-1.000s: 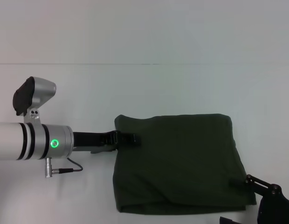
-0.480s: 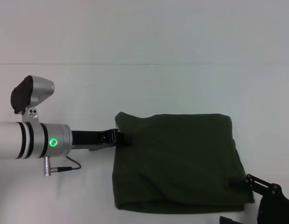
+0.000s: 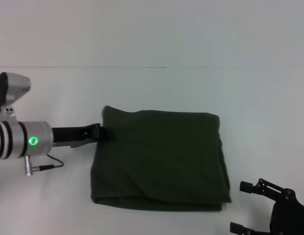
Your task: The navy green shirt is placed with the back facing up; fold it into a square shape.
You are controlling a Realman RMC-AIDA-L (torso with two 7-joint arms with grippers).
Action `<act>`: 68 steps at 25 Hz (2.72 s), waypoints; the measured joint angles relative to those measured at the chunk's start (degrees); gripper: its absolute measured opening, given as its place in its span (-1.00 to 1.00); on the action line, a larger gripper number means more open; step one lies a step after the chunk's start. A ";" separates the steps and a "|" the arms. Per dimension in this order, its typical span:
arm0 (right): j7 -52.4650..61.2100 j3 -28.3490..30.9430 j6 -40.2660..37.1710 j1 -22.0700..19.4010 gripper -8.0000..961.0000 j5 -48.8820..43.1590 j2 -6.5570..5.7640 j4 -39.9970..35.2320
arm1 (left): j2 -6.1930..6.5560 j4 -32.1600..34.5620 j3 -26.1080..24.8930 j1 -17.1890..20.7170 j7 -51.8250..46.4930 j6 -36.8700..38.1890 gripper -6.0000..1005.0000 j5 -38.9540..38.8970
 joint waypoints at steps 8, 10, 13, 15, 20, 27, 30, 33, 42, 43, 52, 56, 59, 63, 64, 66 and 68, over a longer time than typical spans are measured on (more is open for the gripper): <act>0.02 0.02 0.18 0.57 0.94 0.11 0.00 0.00 | 1.01 0.44 -2.85 1.44 1.56 -1.61 -0.79 0.00; 0.02 0.02 0.26 0.67 0.94 0.12 0.00 0.00 | -0.01 1.48 -4.02 2.13 2.07 -2.88 -0.78 0.00; 0.02 0.02 0.32 0.80 0.95 0.13 0.04 0.00 | -1.44 3.36 -6.15 3.30 4.49 -3.14 -0.76 0.00; 0.01 0.03 0.36 0.89 0.95 0.15 0.09 0.04 | -1.64 3.89 -6.53 3.83 6.26 -2.20 -0.75 -0.14; 0.01 0.11 0.38 1.12 0.95 0.25 0.09 0.11 | -1.24 5.24 -6.57 5.51 9.63 1.48 -0.65 -1.33; 0.00 1.59 1.01 2.27 0.95 0.51 0.09 1.04 | -2.21 13.18 -8.28 10.62 21.02 9.47 -0.02 -7.81; -0.40 2.80 1.43 3.11 0.95 1.74 0.10 2.04 | -2.02 15.78 -9.63 12.73 27.87 16.54 0.20 -10.54; -0.77 3.57 2.48 3.87 0.95 3.92 0.22 2.80 | -1.92 17.98 -11.36 14.97 37.74 26.84 0.31 -12.52; -6.25 2.41 6.60 6.00 0.95 4.86 0.26 7.40 | -4.84 21.37 -13.55 25.12 60.71 43.22 0.74 -12.15; -7.13 1.75 7.26 6.00 0.95 4.63 0.26 8.09 | -4.91 21.26 -13.46 25.80 61.28 43.18 0.89 -11.72; -11.80 0.66 11.85 4.52 0.94 4.59 0.26 11.43 | -4.81 18.03 -13.92 29.16 64.61 41.72 0.87 -8.21; -12.13 0.72 12.61 4.54 0.94 4.68 0.26 11.94 | -4.77 17.82 -13.93 29.07 64.68 41.72 0.87 -7.42; -12.36 0.78 12.67 4.56 0.94 4.71 0.26 12.11 | -4.75 17.63 -13.95 28.97 65.02 41.74 0.87 -7.39; -12.37 1.13 12.67 4.68 0.94 4.84 0.26 12.70 | -4.62 17.44 -13.98 28.93 65.37 41.61 0.87 -7.36; -12.37 1.30 12.67 4.70 0.94 4.86 0.26 12.76 | -4.62 17.43 -13.99 28.92 65.42 41.43 0.87 -7.35; -12.37 1.63 12.72 4.77 0.94 4.88 0.26 12.89 | -4.69 17.42 -13.99 28.91 65.48 40.77 0.87 -7.31; -12.38 1.68 13.00 4.95 0.94 4.88 0.26 13.24 | -4.78 17.42 -14.00 28.85 65.49 40.25 0.87 -7.30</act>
